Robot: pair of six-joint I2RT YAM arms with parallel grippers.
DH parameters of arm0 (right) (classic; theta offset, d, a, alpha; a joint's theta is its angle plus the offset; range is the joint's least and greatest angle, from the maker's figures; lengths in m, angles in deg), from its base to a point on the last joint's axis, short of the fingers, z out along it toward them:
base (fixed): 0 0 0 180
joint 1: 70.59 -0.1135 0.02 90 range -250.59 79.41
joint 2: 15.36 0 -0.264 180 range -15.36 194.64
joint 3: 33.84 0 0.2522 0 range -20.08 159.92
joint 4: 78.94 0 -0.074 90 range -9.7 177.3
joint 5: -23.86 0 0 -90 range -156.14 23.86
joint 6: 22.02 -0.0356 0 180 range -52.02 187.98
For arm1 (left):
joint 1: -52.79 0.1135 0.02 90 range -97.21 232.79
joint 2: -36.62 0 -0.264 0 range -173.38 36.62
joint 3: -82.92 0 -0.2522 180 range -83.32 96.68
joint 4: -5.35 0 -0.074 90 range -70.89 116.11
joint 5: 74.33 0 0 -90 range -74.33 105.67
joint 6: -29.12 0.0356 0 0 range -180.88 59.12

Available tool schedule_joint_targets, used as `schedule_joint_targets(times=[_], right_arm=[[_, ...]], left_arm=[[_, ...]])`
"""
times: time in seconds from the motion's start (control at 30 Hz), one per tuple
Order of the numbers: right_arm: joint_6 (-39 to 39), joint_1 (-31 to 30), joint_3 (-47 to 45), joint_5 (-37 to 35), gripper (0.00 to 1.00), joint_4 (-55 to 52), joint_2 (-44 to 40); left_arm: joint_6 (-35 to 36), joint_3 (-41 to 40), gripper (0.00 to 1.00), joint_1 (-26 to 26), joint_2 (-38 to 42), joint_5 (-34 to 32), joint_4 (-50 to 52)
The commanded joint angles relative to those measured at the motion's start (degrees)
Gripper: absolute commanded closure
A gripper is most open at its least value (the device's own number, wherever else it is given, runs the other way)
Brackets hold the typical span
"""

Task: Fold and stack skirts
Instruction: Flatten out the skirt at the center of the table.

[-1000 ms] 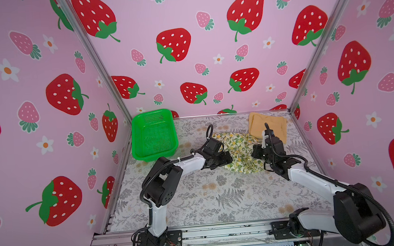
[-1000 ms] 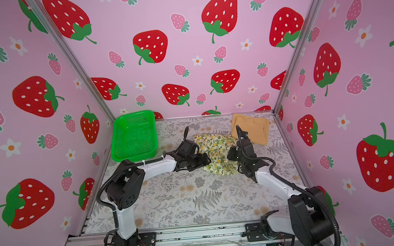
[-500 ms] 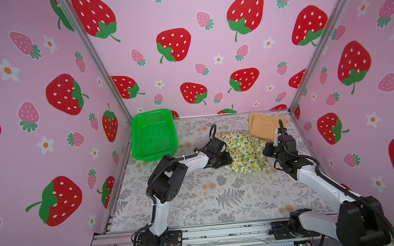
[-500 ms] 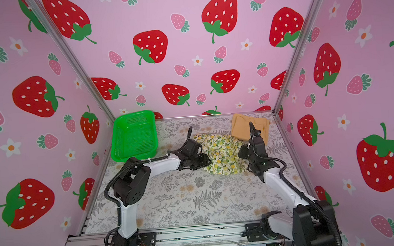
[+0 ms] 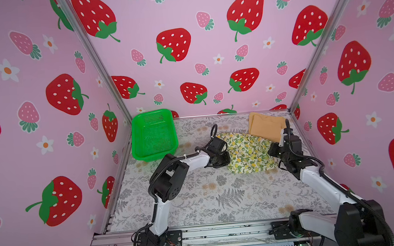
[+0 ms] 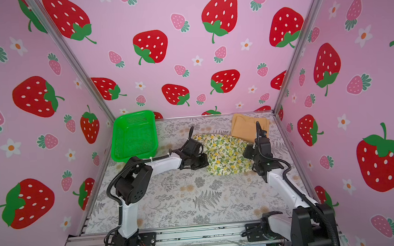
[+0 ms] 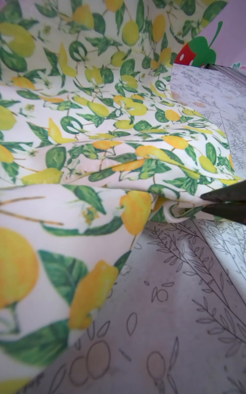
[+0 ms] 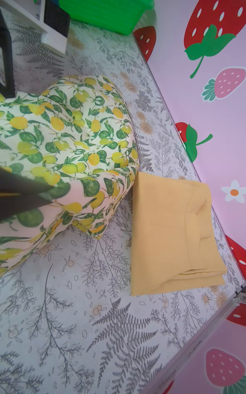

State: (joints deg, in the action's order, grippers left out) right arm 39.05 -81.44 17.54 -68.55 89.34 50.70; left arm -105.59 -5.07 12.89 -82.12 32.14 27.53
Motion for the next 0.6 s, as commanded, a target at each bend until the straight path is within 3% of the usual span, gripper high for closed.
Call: schedule_joint_targets(times=[0.0, 0.57], right_arm=[[1.2, 1.5, -0.7, 0.2, 0.97, 0.1, 0.3], [-1.0, 2.8, -5.9, 5.0, 0.97, 4.0, 1.5]], left_arm=[[0.2, 0.1, 1.00, 0.3, 3.1, 0.0, 1.5], [3.2, -11.5, 1.00, 7.2, 26.8, -3.8, 8.5]])
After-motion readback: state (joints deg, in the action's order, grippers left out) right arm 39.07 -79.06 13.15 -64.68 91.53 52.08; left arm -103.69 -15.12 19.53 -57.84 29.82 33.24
